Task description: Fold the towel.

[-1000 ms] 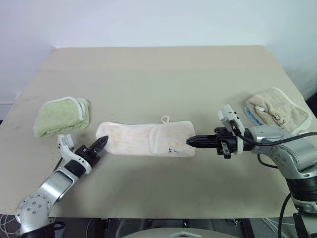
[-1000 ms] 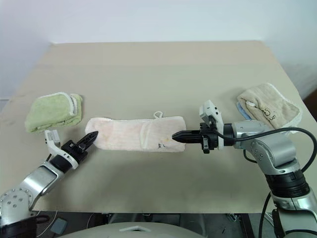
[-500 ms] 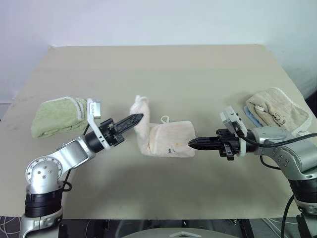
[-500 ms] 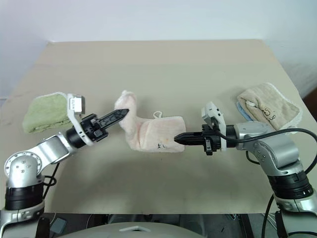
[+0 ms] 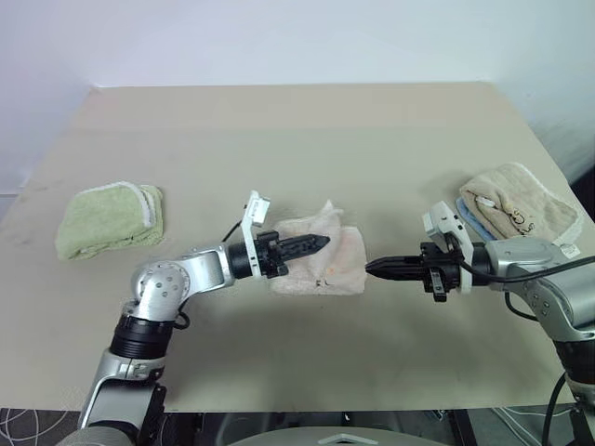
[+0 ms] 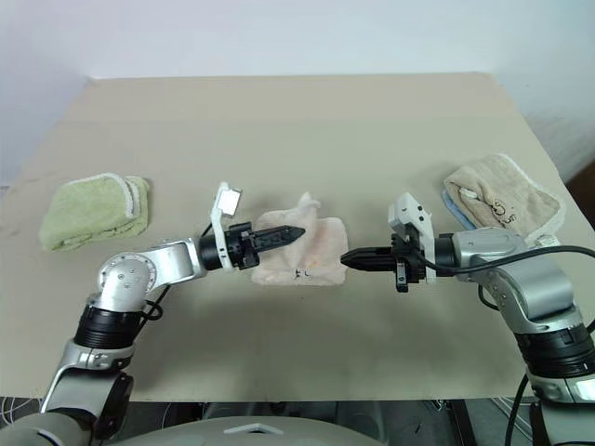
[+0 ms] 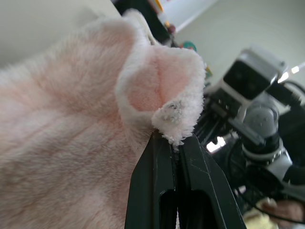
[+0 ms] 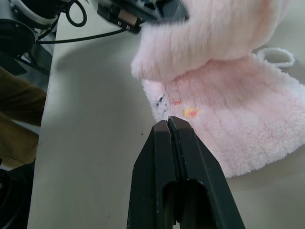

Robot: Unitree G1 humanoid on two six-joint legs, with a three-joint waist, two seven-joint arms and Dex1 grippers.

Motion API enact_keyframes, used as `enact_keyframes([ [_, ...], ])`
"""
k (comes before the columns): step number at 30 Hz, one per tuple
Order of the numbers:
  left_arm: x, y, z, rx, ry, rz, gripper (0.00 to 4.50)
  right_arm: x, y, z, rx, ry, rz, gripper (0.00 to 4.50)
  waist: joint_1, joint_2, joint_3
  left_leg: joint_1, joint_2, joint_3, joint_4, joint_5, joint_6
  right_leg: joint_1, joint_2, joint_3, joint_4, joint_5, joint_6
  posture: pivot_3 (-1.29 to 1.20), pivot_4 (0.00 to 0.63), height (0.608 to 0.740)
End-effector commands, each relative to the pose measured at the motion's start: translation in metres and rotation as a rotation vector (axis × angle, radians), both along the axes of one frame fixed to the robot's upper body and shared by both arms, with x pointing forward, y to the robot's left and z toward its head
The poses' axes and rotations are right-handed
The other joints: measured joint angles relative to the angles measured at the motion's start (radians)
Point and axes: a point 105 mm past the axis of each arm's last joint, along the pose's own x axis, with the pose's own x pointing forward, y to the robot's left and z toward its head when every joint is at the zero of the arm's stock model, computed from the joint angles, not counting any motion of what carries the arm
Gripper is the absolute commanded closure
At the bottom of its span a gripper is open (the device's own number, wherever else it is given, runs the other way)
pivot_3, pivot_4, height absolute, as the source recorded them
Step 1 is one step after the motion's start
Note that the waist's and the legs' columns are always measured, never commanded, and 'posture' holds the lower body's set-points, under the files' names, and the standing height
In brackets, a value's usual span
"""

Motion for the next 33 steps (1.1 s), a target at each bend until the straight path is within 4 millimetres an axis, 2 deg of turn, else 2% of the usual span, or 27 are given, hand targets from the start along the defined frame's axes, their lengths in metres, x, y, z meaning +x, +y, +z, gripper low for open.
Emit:
enact_keyframes([
  [1, -0.005, -0.009, 0.004, 0.009, -0.038, -0.061, 4.47, -0.001, -0.002, 0.011, 0.006, -0.049, 0.001, 4.50, 0.000, 0.000, 0.000, 0.000, 0.000, 0.000, 0.000, 0.000, 0.000, 0.000, 0.000, 0.000, 0.000, 0.000, 0.000, 0.00, 0.150, 0.728],
  [6, 0.000, -0.012, 0.002, 0.035, -0.067, -0.047, 4.47, -0.001, -0.002, 0.010, 0.005, -0.048, -0.002, 4.50, 0.000, 0.000, 0.000, 0.000, 0.000, 0.000, 0.001, 0.000, 0.000, 0.001, 0.000, 0.000, 0.000, 0.000, 0.000, 0.00, 0.150, 0.728],
  [7, 0.002, -0.013, 0.002, 0.039, -0.088, -0.032, 4.05, 0.000, -0.003, 0.009, -0.002, -0.051, -0.006, 4.50, 0.000, 0.000, 0.000, 0.000, 0.000, 0.000, 0.001, 0.000, 0.000, 0.001, 0.000, 0.000, 0.000, 0.000, 0.000, 0.00, 0.150, 0.728],
  [9, 0.005, -0.017, 0.006, 0.029, -0.119, -0.011, 3.67, 0.002, -0.005, 0.008, -0.010, -0.057, -0.014, 4.50, 0.001, 0.000, 0.000, 0.000, 0.000, 0.000, 0.002, 0.000, 0.000, 0.001, 0.000, 0.000, 0.000, 0.000, 0.001, 0.00, 0.150, 0.728],
  [14, 0.004, -0.023, 0.013, -0.016, -0.142, -0.013, 1.93, 0.003, -0.007, 0.009, -0.010, -0.059, -0.015, 4.50, 0.001, 0.000, 0.000, 0.000, 0.000, 0.000, 0.003, 0.000, 0.000, 0.002, 0.000, 0.000, 0.000, 0.000, 0.001, 0.00, 0.150, 0.728],
  [19, 0.002, -0.022, 0.034, -0.091, -0.155, -0.025, 0.22, 0.003, -0.012, 0.010, -0.021, -0.050, -0.012, 4.50, 0.000, -0.001, 0.000, 0.000, 0.000, 0.000, 0.004, 0.000, 0.000, 0.002, 0.000, -0.001, 0.001, 0.001, 0.001, 0.00, 0.150, 0.728],
  [20, 0.002, -0.020, 0.038, -0.101, -0.161, -0.023, 0.02, 0.003, -0.014, 0.010, -0.025, -0.049, -0.011, 4.50, 0.000, -0.001, 0.000, 0.000, 0.000, 0.000, 0.005, 0.000, 0.000, 0.002, 0.000, -0.001, 0.001, 0.001, 0.001, 0.00, 0.150, 0.728],
  [24, 0.009, -0.008, 0.051, -0.107, -0.232, 0.008, 0.02, 0.007, -0.019, 0.014, -0.034, -0.060, -0.016, 4.50, -0.001, -0.001, 0.000, 0.000, 0.000, -0.001, 0.007, 0.000, 0.000, 0.003, 0.001, -0.001, 0.002, 0.001, 0.001, 0.00, 0.150, 0.728],
  [27, 0.015, 0.015, 0.061, -0.084, -0.358, 0.038, 0.02, 0.013, -0.020, 0.021, -0.027, -0.089, -0.018, 4.50, -0.004, 0.000, 0.000, 0.000, 0.000, 0.000, 0.008, 0.000, 0.000, 0.003, 0.001, -0.002, 0.003, 0.001, 0.001, 0.00, 0.150, 0.728],
  [33, 0.024, 0.048, 0.049, 0.039, -0.582, 0.095, 0.02, 0.020, -0.012, 0.028, -0.013, -0.133, -0.016, 4.50, 0.000, 0.000, 0.000, 0.000, 0.000, 0.000, 0.007, 0.000, 0.000, 0.002, 0.000, -0.001, 0.003, 0.001, 0.001, 0.00, 0.150, 0.728],
])
